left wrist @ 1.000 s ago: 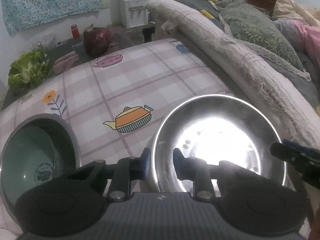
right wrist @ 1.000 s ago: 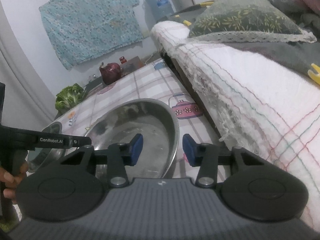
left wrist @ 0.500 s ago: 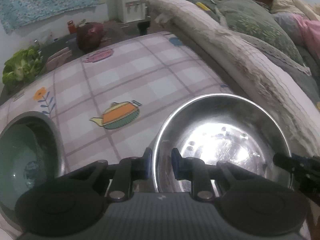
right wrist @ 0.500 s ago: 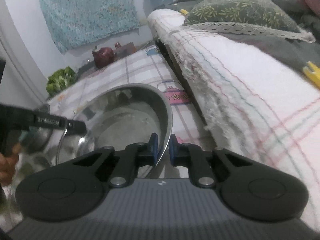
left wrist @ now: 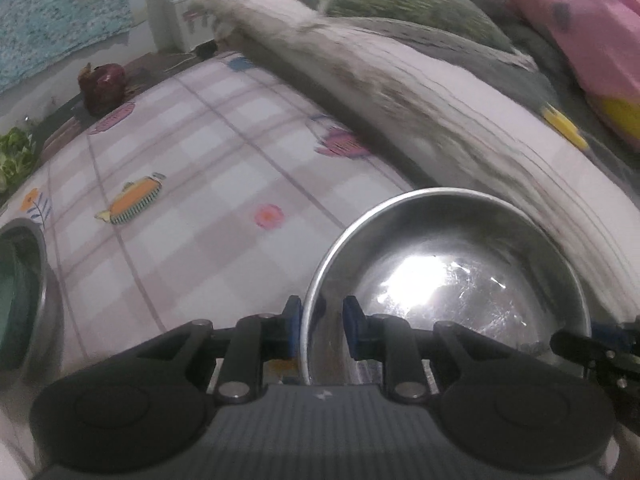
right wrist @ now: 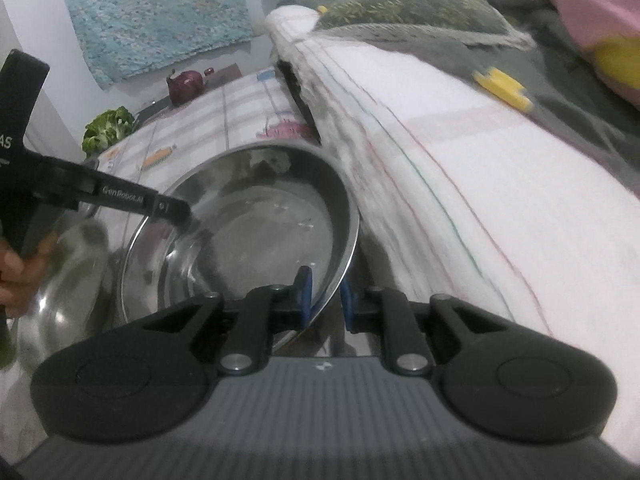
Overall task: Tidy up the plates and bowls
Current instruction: 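Lift the shallow steel plate off the table with both tools, then carry the steel plate with both tools toward the other steel plate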
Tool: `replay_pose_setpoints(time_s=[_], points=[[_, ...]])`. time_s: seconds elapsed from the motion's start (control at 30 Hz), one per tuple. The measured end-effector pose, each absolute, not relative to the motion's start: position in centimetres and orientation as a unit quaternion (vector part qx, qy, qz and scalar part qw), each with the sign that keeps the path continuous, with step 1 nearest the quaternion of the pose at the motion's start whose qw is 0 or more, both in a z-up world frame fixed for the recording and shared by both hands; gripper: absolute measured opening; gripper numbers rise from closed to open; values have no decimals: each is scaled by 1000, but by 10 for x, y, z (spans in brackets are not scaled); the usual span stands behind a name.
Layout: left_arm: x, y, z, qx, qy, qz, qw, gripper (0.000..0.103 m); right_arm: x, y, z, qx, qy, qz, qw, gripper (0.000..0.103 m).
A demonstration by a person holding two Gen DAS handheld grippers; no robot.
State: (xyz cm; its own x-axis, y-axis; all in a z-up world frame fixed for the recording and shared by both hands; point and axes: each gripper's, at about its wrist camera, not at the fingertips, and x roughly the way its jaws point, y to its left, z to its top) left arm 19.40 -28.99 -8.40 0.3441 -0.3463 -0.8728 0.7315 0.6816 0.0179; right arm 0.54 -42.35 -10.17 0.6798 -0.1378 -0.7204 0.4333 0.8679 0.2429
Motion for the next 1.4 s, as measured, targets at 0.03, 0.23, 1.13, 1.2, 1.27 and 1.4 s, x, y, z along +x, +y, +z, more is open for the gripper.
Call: replay_pose_setpoints(time_s=[0.03,0.23,1.13,1.2,1.27,1.4], points=[[184,-287,-83,209,459,-341,793,24,-4,-421,-102,205,368,-159,893,15],[125,-256,-81,188,461,-339,798,25,-64,-411,-104,241,369,-145,886,15],[14,16,-86,-82,462,-186,863,29,-61,-250,-103,177,400,29,899,17],[12,17,-86,-82,461,-186,864,29,-54,-247,-103,178,402,32,897,16],[8,21,-87,-78,458,-187,866,29,-47,-244,-102,179,402,33,897,16],[2,26,-88,-60,453,-185,870,28,-42,-245,-104,186,403,33,896,16]])
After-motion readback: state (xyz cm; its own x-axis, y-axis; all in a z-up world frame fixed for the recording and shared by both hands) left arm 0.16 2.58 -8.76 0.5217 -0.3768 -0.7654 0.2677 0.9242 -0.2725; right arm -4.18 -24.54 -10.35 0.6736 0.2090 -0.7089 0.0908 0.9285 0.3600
